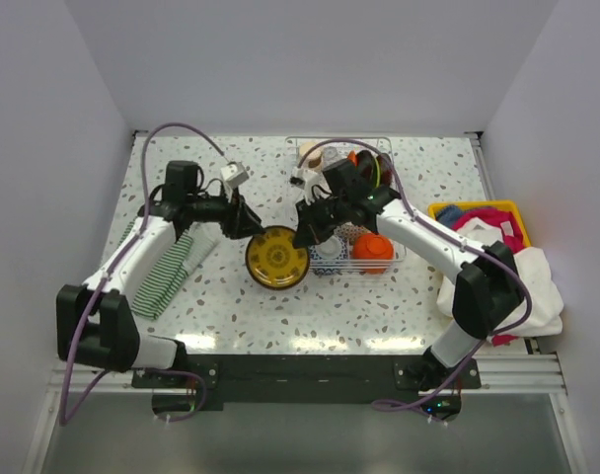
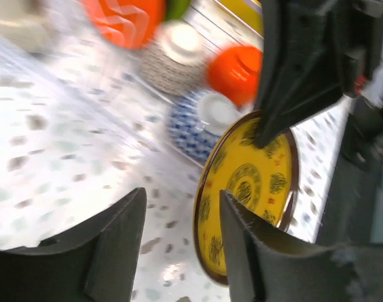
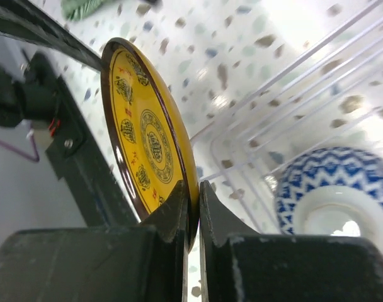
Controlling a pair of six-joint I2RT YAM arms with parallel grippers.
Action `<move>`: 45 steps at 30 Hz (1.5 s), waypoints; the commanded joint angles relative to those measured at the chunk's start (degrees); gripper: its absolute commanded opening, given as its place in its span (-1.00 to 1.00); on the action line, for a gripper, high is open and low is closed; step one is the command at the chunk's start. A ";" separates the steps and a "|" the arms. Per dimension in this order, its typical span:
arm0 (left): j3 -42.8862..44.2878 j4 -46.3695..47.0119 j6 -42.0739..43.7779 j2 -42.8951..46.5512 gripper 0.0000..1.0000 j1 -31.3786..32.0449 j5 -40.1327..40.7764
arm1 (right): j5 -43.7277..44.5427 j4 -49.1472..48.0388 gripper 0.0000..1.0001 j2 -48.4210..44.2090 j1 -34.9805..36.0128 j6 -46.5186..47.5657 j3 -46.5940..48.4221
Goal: Load the mixed dishes into the dish rack
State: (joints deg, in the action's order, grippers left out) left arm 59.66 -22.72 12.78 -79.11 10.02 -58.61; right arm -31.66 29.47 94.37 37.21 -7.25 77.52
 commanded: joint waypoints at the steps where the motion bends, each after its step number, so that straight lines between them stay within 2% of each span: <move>1: -7.61 35.70 -30.86 15.20 0.31 -4.75 18.23 | 17.54 2.42 -1.00 -0.77 -1.09 -5.66 9.31; 3: -7.72 38.72 -36.03 17.14 0.39 -4.40 25.08 | 23.63 3.75 -1.00 -0.41 -1.09 -6.99 13.26; 5: -5.87 36.53 -37.38 17.32 0.42 -4.66 28.62 | 36.01 3.58 -1.00 -0.33 -1.18 -10.06 16.07; 7: -6.13 36.61 -36.07 18.11 0.42 -4.92 29.16 | 45.68 3.75 -1.00 0.46 -1.00 -12.17 18.27; 8: -6.22 35.04 -35.02 18.29 0.42 -4.92 29.69 | 54.42 4.10 -1.00 1.86 -0.83 -12.53 20.46; 10: -6.39 33.36 -32.56 18.73 0.43 -4.92 29.69 | 61.42 4.28 -1.00 3.62 -0.65 -12.79 22.41; 11: -6.66 32.40 -32.12 18.82 0.43 -4.92 29.35 | 67.63 4.28 -1.00 4.41 -0.56 -12.79 23.81; 15: -8.15 31.51 -31.85 20.13 0.42 -4.92 28.55 | 76.46 3.05 -1.00 7.40 -0.56 -13.23 24.79; 18: -8.59 31.16 -31.41 20.66 0.41 -4.92 28.29 | 80.69 3.66 -1.00 9.16 -0.47 -15.07 25.40; 28: -9.56 30.02 -30.53 20.93 0.40 -4.92 27.41 | 85.88 2.69 -1.00 13.47 -0.12 -14.47 26.90; 45: -10.44 28.61 -30.26 21.63 0.40 -4.84 26.18 | 88.17 3.92 -1.00 22.53 1.81 -14.03 29.36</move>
State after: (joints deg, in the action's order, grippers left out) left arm 49.80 5.02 -18.26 -59.20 5.26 -31.33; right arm 52.03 33.04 116.14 38.06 -21.21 105.21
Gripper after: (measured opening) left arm 0.703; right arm 0.056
